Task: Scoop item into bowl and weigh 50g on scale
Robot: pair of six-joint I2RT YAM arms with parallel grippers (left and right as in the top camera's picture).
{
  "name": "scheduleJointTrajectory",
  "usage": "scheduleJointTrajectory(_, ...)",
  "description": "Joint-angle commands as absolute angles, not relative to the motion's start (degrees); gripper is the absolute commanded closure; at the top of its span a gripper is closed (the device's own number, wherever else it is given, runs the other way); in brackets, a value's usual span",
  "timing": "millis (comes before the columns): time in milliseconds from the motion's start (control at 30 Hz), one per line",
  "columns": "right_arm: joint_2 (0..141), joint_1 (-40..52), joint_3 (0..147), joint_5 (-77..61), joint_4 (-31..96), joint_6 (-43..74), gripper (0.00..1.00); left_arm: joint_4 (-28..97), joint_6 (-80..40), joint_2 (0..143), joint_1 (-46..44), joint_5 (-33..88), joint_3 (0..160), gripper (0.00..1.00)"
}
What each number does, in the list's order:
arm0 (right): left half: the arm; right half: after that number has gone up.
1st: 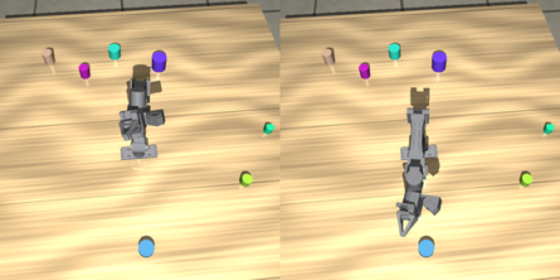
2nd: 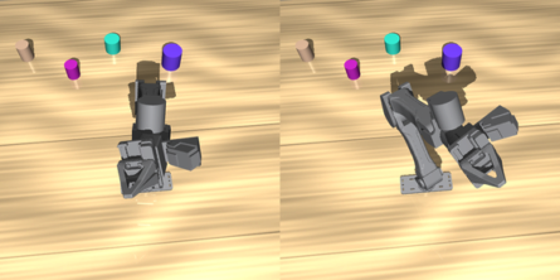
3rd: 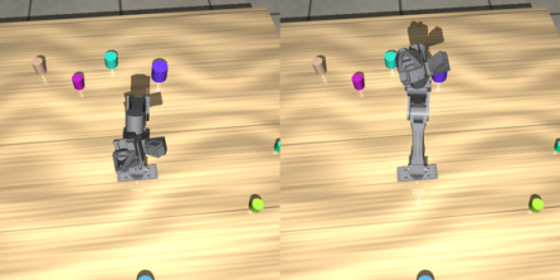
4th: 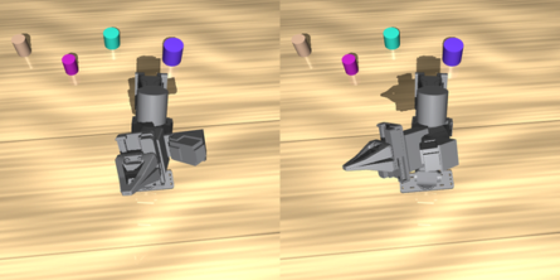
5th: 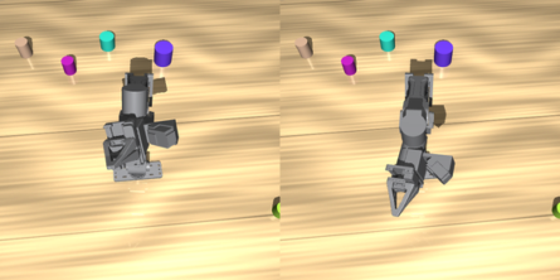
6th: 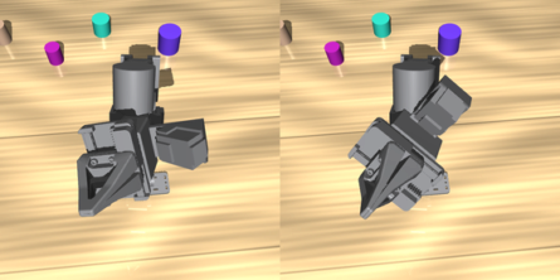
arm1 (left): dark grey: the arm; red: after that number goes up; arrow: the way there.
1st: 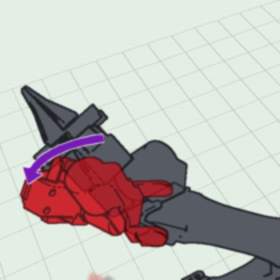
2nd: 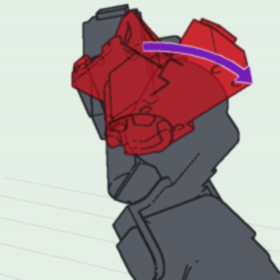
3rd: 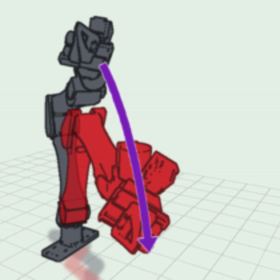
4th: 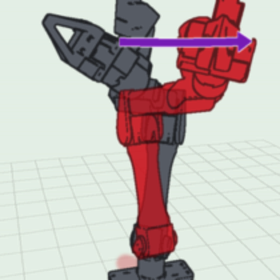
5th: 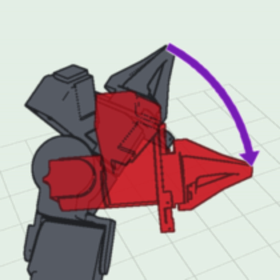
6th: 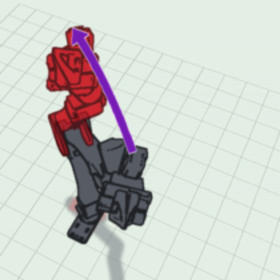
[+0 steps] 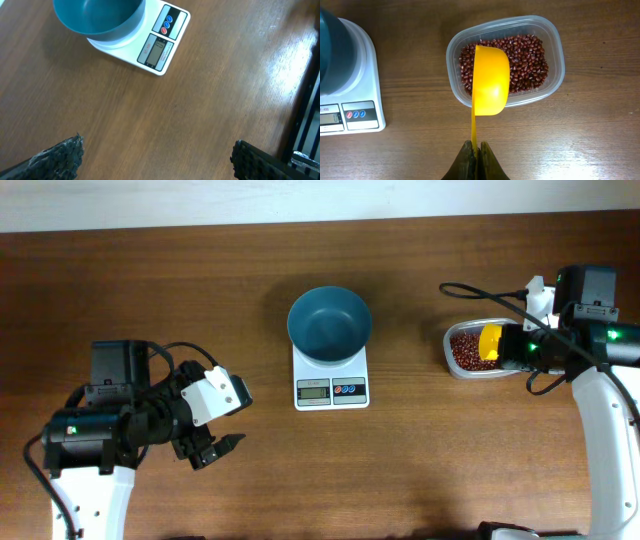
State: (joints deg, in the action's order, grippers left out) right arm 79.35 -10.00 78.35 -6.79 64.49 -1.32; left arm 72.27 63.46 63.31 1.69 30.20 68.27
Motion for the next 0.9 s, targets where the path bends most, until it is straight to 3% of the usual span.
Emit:
scheduleJointTrajectory(0,79.35,-10.20,78.43,-6.87,64.51,-1.32,0.96,73.45,64.36,62.76,2.02,30.74,69.43,0.02)
scheduleJointTrajectory(267,79.35,-10.20,78.43,-6.81,64.53,-1.34,0.96,74.91,64.38,62.76,2.04,30.17,69.43,0.02)
scheduleJointTrajectory(567,79.88,-10.20,78.41,2.44,64.03,-4.45,0.96,74.91,64.38,62.76,2.04,30.17,69.43,0.02)
scheduleJointTrajectory(867,87.29,-10.11,78.37,6.81,62.76,-7.86,0.96,74.91,64.38,62.76,2.04,30.17,69.43,0.02)
